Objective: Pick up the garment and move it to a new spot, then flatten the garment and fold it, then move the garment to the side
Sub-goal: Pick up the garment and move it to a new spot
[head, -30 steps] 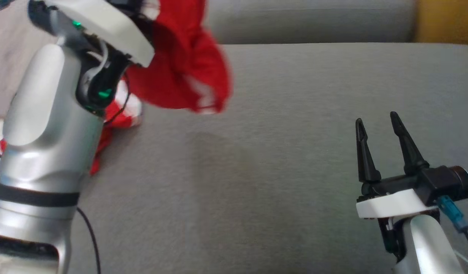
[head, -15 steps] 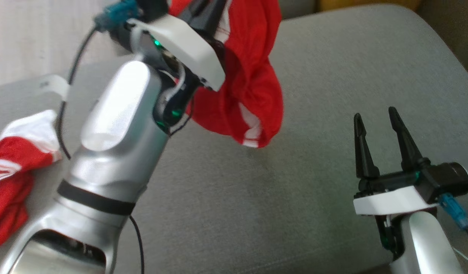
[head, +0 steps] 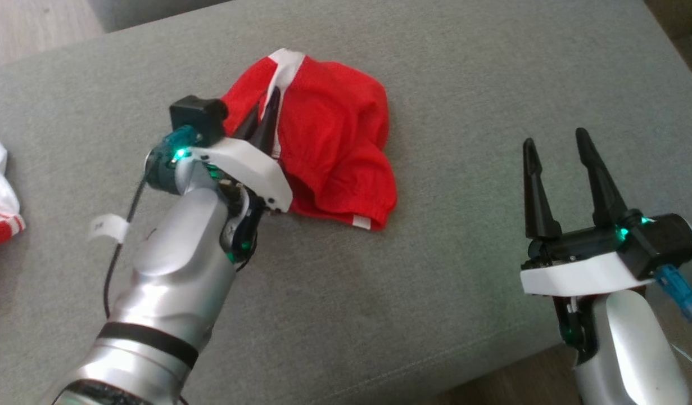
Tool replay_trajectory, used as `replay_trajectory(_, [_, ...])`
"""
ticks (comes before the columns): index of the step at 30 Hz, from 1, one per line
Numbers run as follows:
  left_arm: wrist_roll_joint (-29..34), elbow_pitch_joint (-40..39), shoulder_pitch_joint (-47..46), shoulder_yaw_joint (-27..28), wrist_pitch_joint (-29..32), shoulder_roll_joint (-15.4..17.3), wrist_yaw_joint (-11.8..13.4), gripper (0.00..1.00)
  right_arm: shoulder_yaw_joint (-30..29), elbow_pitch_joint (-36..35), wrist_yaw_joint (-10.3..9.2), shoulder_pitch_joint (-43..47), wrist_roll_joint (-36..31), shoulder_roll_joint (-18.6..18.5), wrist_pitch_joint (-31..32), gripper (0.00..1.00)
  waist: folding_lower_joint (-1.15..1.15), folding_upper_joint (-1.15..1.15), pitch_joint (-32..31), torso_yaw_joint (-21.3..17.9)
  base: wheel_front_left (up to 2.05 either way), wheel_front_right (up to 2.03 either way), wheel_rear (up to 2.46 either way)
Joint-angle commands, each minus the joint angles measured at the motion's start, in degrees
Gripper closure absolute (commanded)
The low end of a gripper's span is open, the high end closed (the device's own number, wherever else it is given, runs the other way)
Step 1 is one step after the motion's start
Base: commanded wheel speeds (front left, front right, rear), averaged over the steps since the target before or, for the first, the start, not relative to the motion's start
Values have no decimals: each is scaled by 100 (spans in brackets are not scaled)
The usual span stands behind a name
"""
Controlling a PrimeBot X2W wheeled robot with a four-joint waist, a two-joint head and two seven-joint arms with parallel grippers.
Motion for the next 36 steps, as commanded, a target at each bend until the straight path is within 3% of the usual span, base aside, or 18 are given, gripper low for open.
replay_trajectory(1, [-13,-207,-206,269,-65,85,-12,100,93,-170,43,-152,4,-10,-29,0,0,0,-23,69,0,0,0])
replay_trajectory(2, [-40,-274,-164,431,-67,76,-20,7,101,-154,43,-139,16,-10,-29,0,0,0,-46,107,0,0,0])
replay_trajectory(3, [30,-409,-115,549,-68,71,-35,0,109,-133,43,-121,6,-10,-29,0,0,0,-84,166,0,0,0])
replay_trajectory(11, [882,-1960,1140,1605,-71,40,-66,0,7,-7,43,201,-147,-9,-29,0,0,0,-672,795,0,0,0])
replay_trajectory(16, [1227,-2851,2262,2293,-71,25,149,0,-88,73,43,563,-171,-9,-29,0,0,0,-1112,1284,0,0,0])
replay_trajectory(24, [1968,-4332,3953,2873,-72,22,234,0,-148,159,43,889,-126,-9,-29,0,0,0,-1381,1757,0,0,0])
replay_trajectory(36, [2781,-4907,5190,2790,-72,21,193,0,-115,293,43,1414,-23,-9,-29,0,0,0,-1732,2021,0,0,0])
